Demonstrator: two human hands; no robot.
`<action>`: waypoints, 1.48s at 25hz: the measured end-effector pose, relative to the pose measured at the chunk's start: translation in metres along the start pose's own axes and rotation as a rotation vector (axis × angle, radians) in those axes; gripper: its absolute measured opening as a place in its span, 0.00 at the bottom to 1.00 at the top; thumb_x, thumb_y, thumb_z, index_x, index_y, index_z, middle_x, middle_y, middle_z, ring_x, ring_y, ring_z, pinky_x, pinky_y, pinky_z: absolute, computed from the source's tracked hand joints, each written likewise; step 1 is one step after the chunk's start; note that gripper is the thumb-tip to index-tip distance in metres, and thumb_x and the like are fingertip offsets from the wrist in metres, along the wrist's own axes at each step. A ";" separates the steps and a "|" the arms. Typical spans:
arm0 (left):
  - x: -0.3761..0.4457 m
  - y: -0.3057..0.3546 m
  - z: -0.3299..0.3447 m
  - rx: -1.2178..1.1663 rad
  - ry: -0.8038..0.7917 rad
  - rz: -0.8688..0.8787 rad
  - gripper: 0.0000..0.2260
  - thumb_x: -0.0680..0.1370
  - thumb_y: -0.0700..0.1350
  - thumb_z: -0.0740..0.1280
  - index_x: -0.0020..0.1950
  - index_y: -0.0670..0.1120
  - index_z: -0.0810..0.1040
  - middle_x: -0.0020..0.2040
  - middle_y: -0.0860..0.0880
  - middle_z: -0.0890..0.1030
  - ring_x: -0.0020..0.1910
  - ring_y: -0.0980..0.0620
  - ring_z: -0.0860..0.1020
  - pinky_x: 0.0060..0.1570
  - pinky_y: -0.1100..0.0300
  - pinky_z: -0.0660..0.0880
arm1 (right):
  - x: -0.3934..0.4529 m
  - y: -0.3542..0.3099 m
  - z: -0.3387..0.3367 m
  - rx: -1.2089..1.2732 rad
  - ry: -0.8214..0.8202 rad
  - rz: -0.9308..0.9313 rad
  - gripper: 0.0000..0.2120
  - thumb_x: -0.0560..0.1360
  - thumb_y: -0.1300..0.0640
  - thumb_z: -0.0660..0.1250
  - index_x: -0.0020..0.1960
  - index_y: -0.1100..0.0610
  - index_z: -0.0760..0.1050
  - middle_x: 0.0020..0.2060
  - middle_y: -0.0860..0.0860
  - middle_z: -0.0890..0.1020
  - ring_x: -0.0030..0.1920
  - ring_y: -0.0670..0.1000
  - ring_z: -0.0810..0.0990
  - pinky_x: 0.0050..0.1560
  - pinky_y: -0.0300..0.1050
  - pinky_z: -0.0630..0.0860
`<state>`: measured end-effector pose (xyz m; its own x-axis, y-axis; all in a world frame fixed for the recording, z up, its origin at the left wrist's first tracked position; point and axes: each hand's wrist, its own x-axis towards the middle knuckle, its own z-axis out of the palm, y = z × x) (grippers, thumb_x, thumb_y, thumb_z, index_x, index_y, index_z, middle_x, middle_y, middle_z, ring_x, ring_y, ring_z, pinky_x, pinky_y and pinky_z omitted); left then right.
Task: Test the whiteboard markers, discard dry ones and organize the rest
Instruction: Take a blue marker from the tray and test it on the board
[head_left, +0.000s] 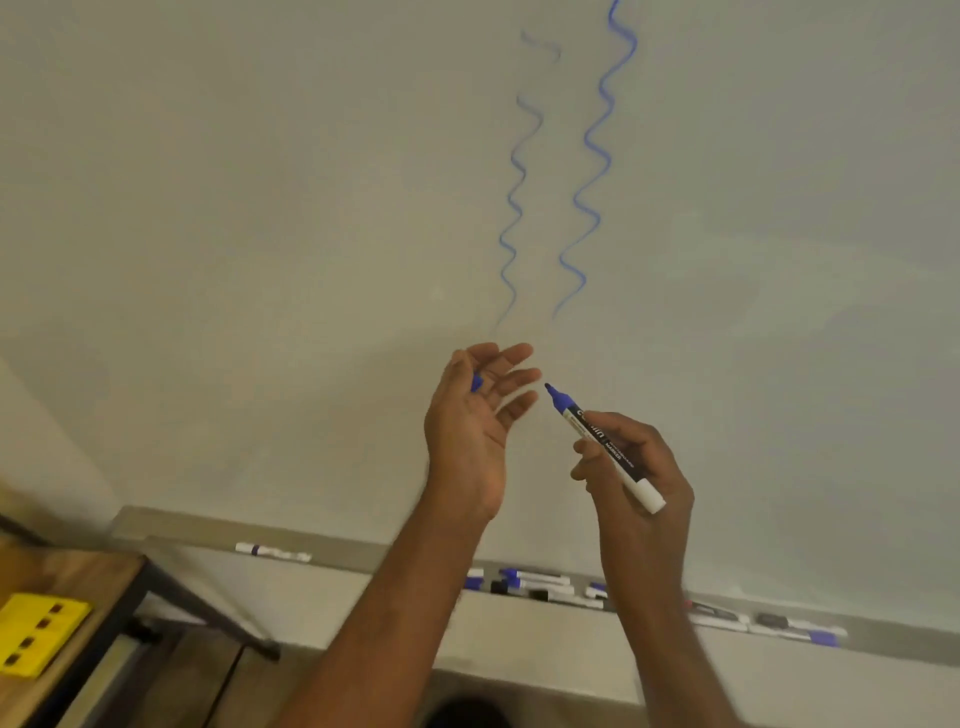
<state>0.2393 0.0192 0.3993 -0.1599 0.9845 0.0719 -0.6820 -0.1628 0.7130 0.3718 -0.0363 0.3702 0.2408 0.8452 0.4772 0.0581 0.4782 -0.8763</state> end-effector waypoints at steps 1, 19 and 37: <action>-0.009 -0.004 -0.004 -0.042 -0.006 -0.075 0.14 0.87 0.50 0.52 0.56 0.45 0.75 0.59 0.42 0.85 0.52 0.44 0.84 0.54 0.50 0.77 | -0.009 0.002 -0.002 -0.017 -0.011 0.015 0.10 0.77 0.53 0.68 0.57 0.53 0.81 0.48 0.48 0.85 0.46 0.53 0.84 0.45 0.38 0.80; -0.090 -0.048 0.002 -0.082 0.099 -0.230 0.12 0.86 0.49 0.57 0.52 0.47 0.78 0.53 0.44 0.85 0.48 0.44 0.84 0.53 0.50 0.79 | -0.071 0.018 -0.040 -0.214 -0.260 -0.075 0.11 0.80 0.49 0.64 0.62 0.47 0.75 0.56 0.36 0.81 0.54 0.37 0.81 0.51 0.27 0.74; -0.064 -0.027 -0.086 -0.033 0.227 -0.111 0.17 0.87 0.47 0.53 0.40 0.45 0.70 0.27 0.46 0.69 0.25 0.48 0.75 0.51 0.45 0.82 | -0.102 0.054 0.058 -0.193 -0.346 0.110 0.07 0.83 0.46 0.61 0.61 0.38 0.68 0.51 0.29 0.78 0.47 0.46 0.83 0.41 0.40 0.81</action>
<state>0.2066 -0.0447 0.3159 -0.2364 0.9572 -0.1670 -0.7266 -0.0601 0.6844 0.2943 -0.0834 0.2780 -0.0822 0.9349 0.3452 0.2384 0.3547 -0.9041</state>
